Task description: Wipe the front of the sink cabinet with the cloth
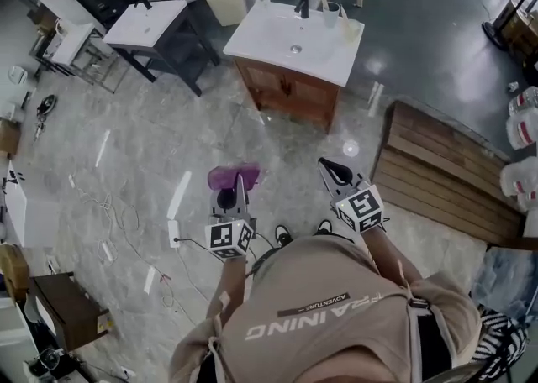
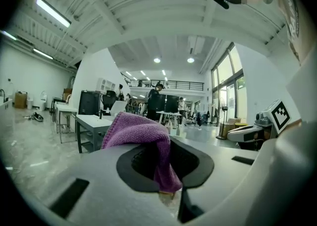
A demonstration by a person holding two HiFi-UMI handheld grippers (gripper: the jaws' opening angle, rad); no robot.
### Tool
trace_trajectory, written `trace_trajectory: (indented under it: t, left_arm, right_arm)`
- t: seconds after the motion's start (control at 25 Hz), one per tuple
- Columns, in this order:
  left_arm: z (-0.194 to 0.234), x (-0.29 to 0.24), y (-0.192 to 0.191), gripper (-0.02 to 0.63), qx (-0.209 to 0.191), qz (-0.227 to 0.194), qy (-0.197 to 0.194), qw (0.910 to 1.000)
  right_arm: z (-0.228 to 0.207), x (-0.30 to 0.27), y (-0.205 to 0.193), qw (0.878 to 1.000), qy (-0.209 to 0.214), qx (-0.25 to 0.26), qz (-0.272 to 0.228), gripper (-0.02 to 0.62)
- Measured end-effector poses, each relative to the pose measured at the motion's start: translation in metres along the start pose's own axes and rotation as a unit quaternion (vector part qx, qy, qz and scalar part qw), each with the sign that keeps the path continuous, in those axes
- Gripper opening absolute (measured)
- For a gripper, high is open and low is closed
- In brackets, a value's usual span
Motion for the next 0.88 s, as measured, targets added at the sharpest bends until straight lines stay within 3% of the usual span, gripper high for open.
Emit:
trace_trajectory:
  t: [0.32, 0.56, 0.88]
  left_arm:
    - [-0.026, -0.001, 0.003, 0.037, 0.019, 0.005, 0.034, 0.9992]
    - [-0.019, 0.005, -0.004, 0.037, 0.013, 0.018, 0.064, 0.9977]
    - [0.016, -0.038, -0.001, 0.037, 0.019, 0.0, 0.021, 0.9996]
  right_arm:
    - [-0.021, -0.01, -0.003, 0.998, 0.062, -0.006, 0.005, 0.011]
    - [-0.024, -0.026, -0.003, 0.997, 0.071, -0.007, -0.006, 0.011]
    - [-0.021, -0.055, -0.001, 0.999, 0.053, -0.01, -0.008, 0.011]
Point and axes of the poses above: the fingertips, and each gripper's own axes: x backward along the fingers, z to its left, y out of its top, the point moved 7 cm from there along x, backward along the fingers, and after that the axes turned 2 degrees about -z, right-handed, at the moved point
